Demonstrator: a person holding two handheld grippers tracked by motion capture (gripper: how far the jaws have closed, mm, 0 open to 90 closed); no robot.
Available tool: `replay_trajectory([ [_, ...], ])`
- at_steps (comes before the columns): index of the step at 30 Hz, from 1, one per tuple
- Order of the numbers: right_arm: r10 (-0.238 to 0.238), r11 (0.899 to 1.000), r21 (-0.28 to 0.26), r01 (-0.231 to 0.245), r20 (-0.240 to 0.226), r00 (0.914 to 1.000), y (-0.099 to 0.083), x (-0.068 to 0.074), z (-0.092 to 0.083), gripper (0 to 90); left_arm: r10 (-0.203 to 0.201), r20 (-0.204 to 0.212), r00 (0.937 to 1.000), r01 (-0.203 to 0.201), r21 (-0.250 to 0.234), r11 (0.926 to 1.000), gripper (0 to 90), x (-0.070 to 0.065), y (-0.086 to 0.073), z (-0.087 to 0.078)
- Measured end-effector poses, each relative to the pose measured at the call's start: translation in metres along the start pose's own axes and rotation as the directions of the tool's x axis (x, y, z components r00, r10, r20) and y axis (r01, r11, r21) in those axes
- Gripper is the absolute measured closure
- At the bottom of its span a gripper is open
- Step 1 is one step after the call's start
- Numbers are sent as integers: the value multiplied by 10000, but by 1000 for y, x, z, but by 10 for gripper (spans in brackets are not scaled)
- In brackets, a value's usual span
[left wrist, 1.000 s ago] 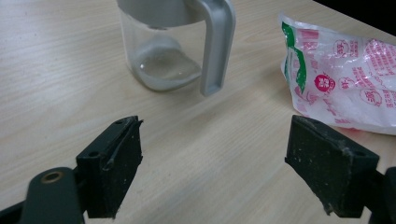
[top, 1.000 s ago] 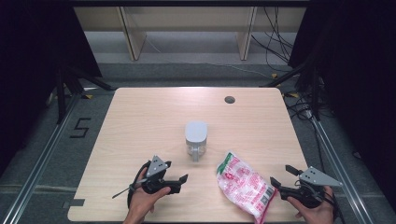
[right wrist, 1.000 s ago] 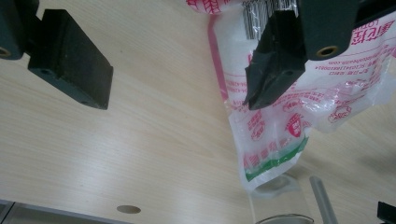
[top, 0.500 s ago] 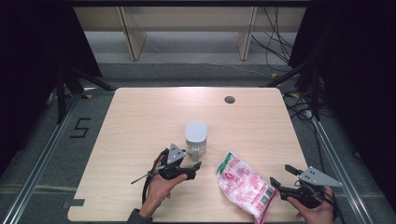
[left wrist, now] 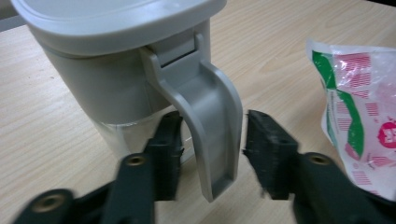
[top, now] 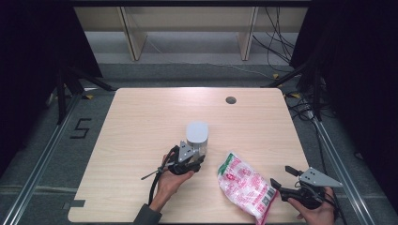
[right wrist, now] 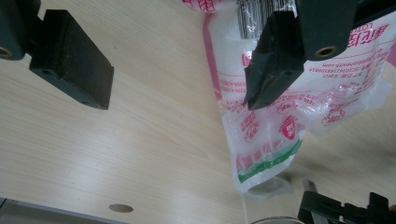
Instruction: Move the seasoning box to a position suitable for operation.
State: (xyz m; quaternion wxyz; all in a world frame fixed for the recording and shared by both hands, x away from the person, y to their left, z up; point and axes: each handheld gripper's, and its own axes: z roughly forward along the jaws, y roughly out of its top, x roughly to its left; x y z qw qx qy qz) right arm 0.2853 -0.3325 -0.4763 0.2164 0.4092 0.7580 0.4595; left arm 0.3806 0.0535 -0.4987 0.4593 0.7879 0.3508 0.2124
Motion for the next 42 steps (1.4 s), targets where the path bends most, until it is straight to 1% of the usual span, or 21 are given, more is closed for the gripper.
replay_trajectory([
  [1,11,10000,22,-11,2,10000,0,0,0,244,174,-13,9998,-174,-116,9998,657,1,-1,1],
  [2,-329,9995,-28,329,8,9995,0,-3,1,244,118,-41,9999,-119,-252,9996,667,-1,-1,1],
  [3,-329,9995,-28,329,8,9995,0,-3,1,244,374,-88,9993,-375,-168,9992,667,0,-1,0],
  [4,-363,9993,-39,363,31,9993,0,-4,1,244,369,14,9993,-369,-158,9992,667,1,-1,0],
  [5,-254,9997,-4,254,-42,9997,0,-3,1,244,348,-35,9994,-348,-121,9993,669,1,-1,-1],
  [9,-340,9994,-62,340,102,9994,0,-4,2,245,290,-126,9995,-292,-156,9995,667,9,-5,-5],
  [10,-296,9996,16,297,-62,9995,0,-3,1,245,200,-216,9996,-203,-147,9997,665,10,-5,-7],
  [16,-444,9990,-6,444,-25,9990,0,-3,1,245,126,-725,9973,-143,-240,9996,662,23,-9,-12],
  [19,-362,9993,42,363,-94,9993,0,-3,1,245,232,-1210,9924,-246,-102,9996,659,31,-11,-15],
  [20,-434,9990,74,434,-4,9991,0,-3,2,245,169,-1251,9920,-185,-116,9998,659,34,-11,-15],
  [22,-391,9992,72,391,-81,9992,0,-2,1,247,173,-1361,9905,-189,-100,9998,661,37,-11,-16],
  [26,-442,9990,112,443,-60,9990,0,-3,2,247,-54,-1685,9857,26,-164,9999,664,45,-12,-16],
  [27,-402,9991,123,403,-102,9991,0,-3,2,247,-222,-1725,9848,182,-248,9995,665,46,-13,-15],
  [28,-430,9990,107,431,-79,9990,0,-3,2,247,-117,-1824,9832,94,-134,9999,665,49,-13,-16],
  [29,-450,9989,108,451,-63,9990,0,-3,2,247,-181,-1871,9822,154,-160,9998,666,50,-13,-16],
  [32,-450,9989,118,451,-69,9990,0,-3,2,247,196,-2355,9717,-205,-12,9998,664,52,-13,-15],
  [35,-468,9988,132,469,-75,9989,0,-3,2,248,96,-2301,9731,-94,21,10000,666,56,-13,-16],
  [38,-467,9988,134,468,-71,9989,0,-3,2,248,134,-2537,9672,-125,54,9999,670,60,-15,-17],
  [40,-471,9988,139,472,-70,9989,0,-3,2,248,56,-2576,9662,-57,5,10000,677,64,-16,-19],
  [41,-476,9988,138,477,-74,9988,0,-3,2,248,-115,-2491,9684,90,-113,9999,682,65,-16,-18],
  [42,-476,9988,138,477,-74,9988,0,-3,2,248,-55,-2562,9666,47,-35,10000,682,67,-17,-20],
])
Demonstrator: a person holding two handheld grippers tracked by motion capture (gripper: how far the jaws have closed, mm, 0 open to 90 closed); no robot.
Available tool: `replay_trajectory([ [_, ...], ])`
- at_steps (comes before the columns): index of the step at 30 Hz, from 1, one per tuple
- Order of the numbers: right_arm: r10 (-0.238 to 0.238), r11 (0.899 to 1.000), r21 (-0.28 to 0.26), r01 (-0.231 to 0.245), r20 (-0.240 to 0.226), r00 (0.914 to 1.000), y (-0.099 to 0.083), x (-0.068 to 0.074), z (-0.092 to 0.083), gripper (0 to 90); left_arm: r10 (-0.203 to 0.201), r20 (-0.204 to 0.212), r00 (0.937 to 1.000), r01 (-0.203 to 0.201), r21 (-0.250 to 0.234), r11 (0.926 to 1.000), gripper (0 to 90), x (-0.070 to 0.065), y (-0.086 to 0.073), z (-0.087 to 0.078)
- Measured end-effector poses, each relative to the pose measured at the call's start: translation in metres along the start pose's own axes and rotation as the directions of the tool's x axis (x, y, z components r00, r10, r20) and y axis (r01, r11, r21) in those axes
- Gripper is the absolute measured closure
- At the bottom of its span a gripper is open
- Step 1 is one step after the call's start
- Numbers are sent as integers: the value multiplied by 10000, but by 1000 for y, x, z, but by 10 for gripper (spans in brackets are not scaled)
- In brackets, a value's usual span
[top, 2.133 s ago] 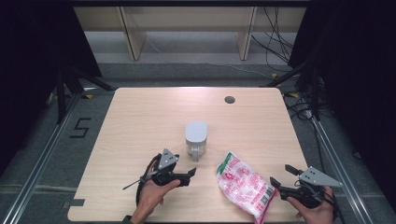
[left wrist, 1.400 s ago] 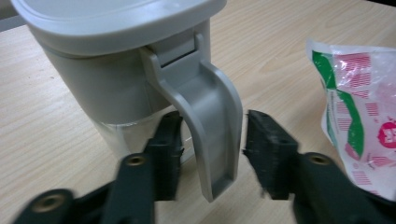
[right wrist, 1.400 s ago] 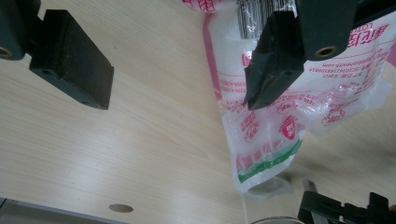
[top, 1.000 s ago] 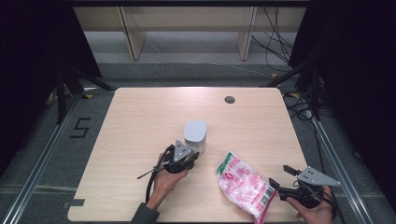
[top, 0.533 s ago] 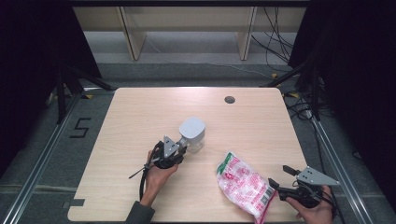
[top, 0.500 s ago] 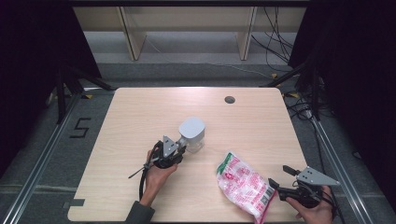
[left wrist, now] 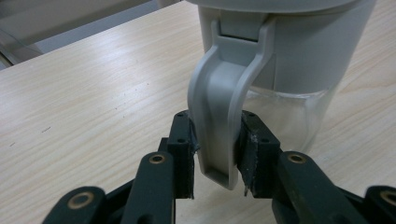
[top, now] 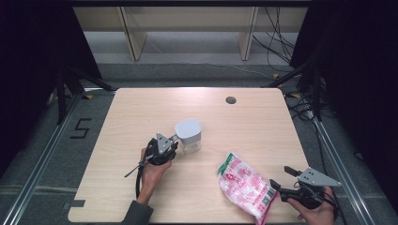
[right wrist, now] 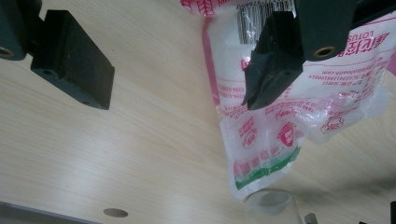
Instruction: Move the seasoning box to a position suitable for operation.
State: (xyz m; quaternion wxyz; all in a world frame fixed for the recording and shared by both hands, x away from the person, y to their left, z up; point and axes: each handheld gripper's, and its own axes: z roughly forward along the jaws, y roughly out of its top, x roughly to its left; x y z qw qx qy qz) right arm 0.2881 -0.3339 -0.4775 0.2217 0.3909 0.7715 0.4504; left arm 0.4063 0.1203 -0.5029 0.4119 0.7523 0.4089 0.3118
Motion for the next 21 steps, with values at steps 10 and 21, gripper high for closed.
replay_trajectory([
  [10,-38,10000,28,38,-84,10000,0,1,1,250,403,-140,9991,-406,-166,9990,683,4,-3,1],
  [21,-38,9999,159,39,-51,10000,1,2,1,250,375,458,9982,-361,-299,9989,680,2,-6,-2],
])
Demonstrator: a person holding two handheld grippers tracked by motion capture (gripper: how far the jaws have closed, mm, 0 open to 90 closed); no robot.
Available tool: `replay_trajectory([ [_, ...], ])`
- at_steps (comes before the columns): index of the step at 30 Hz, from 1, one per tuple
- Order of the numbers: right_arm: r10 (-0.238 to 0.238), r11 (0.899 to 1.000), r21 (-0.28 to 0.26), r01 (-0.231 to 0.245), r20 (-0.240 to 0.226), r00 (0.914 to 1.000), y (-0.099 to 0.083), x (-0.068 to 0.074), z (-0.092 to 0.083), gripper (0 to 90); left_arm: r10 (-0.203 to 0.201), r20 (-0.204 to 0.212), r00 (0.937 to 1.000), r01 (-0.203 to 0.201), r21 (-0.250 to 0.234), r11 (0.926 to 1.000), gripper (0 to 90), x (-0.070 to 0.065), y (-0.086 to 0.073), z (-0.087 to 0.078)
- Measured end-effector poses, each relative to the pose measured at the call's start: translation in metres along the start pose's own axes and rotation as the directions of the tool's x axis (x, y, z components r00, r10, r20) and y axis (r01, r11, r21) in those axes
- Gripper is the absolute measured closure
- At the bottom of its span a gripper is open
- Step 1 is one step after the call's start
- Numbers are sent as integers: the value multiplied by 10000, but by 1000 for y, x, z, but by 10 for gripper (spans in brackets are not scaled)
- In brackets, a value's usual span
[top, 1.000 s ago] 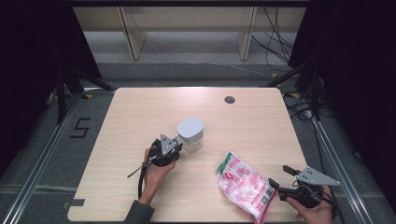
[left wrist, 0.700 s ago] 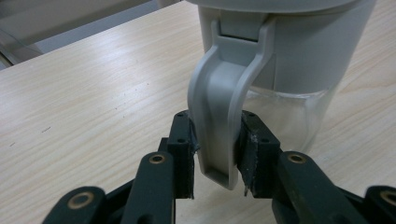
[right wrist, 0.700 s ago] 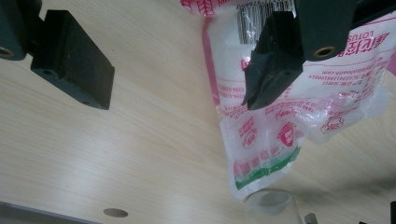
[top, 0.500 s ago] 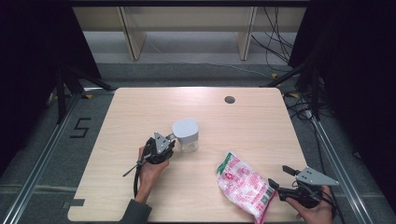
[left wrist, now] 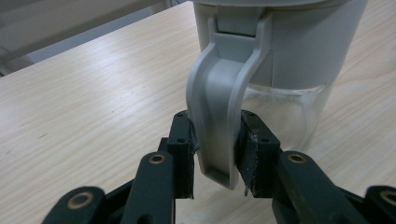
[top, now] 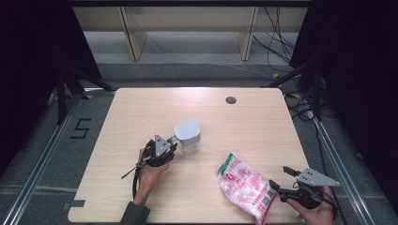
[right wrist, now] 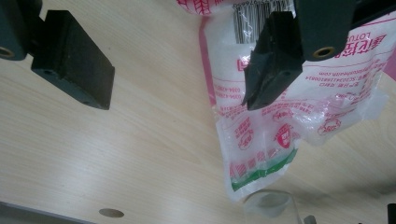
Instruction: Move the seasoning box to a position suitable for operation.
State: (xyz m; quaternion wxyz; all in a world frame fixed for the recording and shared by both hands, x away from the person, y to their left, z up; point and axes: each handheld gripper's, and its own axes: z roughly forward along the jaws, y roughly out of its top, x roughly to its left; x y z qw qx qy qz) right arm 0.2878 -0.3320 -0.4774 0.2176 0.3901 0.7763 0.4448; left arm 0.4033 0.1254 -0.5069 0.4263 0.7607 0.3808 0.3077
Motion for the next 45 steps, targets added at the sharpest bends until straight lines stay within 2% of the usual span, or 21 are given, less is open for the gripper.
replay_trajectory([
  [4,-12,10000,-99,11,-96,10000,0,0,0,250,285,-183,9994,-283,148,9995,675,-2,3,3],
  [6,-33,9999,-100,32,-87,10000,0,0,0,250,18,-80,10000,-17,96,10000,683,0,2,4],
  [8,-52,10000,-83,52,-100,9999,0,0,0,250,166,-359,9992,-161,157,9997,689,3,1,6],
  [11,-236,9996,-130,236,-47,9997,0,-1,1,250,11,-658,9978,1,193,9998,706,6,-3,10],
  [12,-87,9999,-59,86,-181,9998,0,0,1,250,-253,-579,9980,263,154,9995,714,7,-4,11],
  [16,-161,9998,-68,161,-99,9998,0,1,1,250,-185,-526,9984,196,205,9996,717,8,-4,9],
  [21,-196,9998,-16,196,-106,9998,0,1,1,250,-354,-161,9992,356,126,9993,716,9,-7,5],
  [22,-34,10000,26,34,-89,10000,0,2,1,250,-401,-61,9992,401,91,9992,716,7,-7,5],
  [23,110,9999,116,-110,-18,9999,0,3,0,250,-217,-67,9997,218,147,9997,716,7,-6,4],
  [25,-218,9998,18,218,-82,9997,0,1,1,251,1,10,10000,-1,161,9999,712,3,-5,4],
  [27,-244,9997,25,244,-78,9997,0,1,1,251,-45,286,9996,41,133,9999,712,0,-5,4],
  [29,-309,9995,-79,309,10,9995,0,1,1,251,82,336,9994,-87,138,9999,713,-2,-5,3],
  [30,-138,9999,-44,138,-50,9999,0,1,0,251,104,364,9993,-110,185,9998,712,-3,-5,2],
  [31,-291,9996,-59,291,-24,9996,0,0,1,251,120,418,9991,-125,127,9998,711,-5,-5,2],
  [36,-312,9995,-100,311,-40,9995,0,0,1,251,45,556,9984,-48,61,10000,707,-10,-7,-2],
  [39,-30,10000,59,30,-42,10000,0,2,0,251,361,740,9966,-369,98,9993,700,-18,-6,-6],
  [41,-383,9992,-128,382,-22,9993,0,0,1,251,196,972,9951,-206,93,9997,700,-22,-6,-7],
  [44,-123,9999,25,123,-53,9999,0,3,-1,251,321,1119,9932,-338,130,9993,697,-25,-6,-11],
  [45,-50,10000,26,50,-78,10000,0,3,-1,251,211,1136,9933,-228,137,9996,697,-27,-6,-13],
])
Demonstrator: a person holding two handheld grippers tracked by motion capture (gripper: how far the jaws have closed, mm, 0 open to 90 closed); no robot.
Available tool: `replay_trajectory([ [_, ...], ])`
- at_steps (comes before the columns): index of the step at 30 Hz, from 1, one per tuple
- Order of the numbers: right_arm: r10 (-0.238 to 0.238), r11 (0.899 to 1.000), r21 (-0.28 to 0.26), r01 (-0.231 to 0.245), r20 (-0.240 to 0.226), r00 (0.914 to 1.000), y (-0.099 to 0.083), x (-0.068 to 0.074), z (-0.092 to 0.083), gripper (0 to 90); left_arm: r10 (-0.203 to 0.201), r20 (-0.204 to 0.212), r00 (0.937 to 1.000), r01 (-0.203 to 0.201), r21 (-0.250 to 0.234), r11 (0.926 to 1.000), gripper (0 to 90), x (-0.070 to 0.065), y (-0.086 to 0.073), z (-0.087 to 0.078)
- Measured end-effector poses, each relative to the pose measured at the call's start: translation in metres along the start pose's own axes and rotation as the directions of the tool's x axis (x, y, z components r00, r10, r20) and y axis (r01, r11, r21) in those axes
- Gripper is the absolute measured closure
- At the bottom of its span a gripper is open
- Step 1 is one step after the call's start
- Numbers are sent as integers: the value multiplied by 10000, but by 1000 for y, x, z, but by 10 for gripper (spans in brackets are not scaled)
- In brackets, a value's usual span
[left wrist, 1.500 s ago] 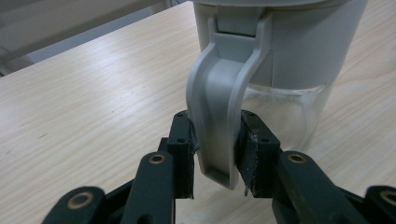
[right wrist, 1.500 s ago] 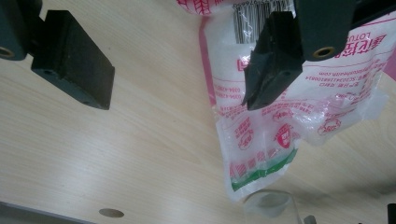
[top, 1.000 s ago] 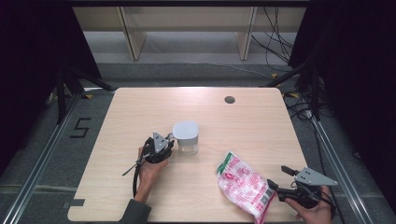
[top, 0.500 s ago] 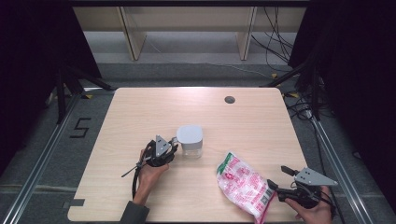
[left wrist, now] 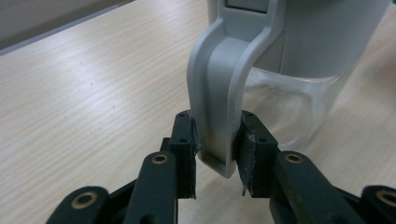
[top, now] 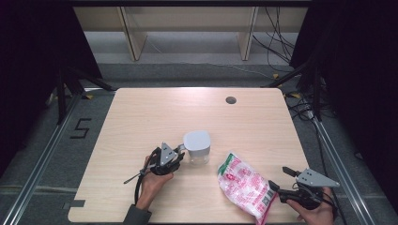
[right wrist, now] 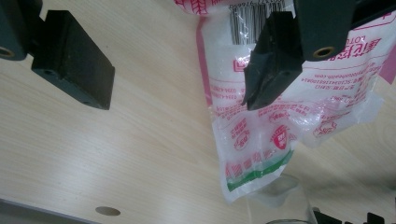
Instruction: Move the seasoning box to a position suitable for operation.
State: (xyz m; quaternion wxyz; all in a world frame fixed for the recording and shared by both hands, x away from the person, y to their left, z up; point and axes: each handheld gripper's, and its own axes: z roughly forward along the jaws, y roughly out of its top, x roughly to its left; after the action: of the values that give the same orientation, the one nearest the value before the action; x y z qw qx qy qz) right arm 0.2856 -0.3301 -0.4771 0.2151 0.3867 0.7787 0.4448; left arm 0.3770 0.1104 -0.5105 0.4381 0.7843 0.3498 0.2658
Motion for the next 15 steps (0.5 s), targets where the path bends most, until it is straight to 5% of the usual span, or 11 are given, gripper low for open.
replay_trajectory([
  [4,-77,10000,-58,77,12,10000,0,-1,0,251,552,2,9985,-552,-43,9985,691,-1,0,-4],
  [8,-166,9998,-128,165,-70,9998,0,-2,1,251,283,-88,9996,-285,-141,9995,694,3,0,0],
  [11,-88,9999,-51,87,-93,9999,0,-2,1,251,630,-511,9967,-623,158,9979,693,1,2,1],
  [15,-92,9999,-82,92,-39,10000,0,-2,0,251,480,-1162,9921,-435,402,9982,699,0,0,3],
])
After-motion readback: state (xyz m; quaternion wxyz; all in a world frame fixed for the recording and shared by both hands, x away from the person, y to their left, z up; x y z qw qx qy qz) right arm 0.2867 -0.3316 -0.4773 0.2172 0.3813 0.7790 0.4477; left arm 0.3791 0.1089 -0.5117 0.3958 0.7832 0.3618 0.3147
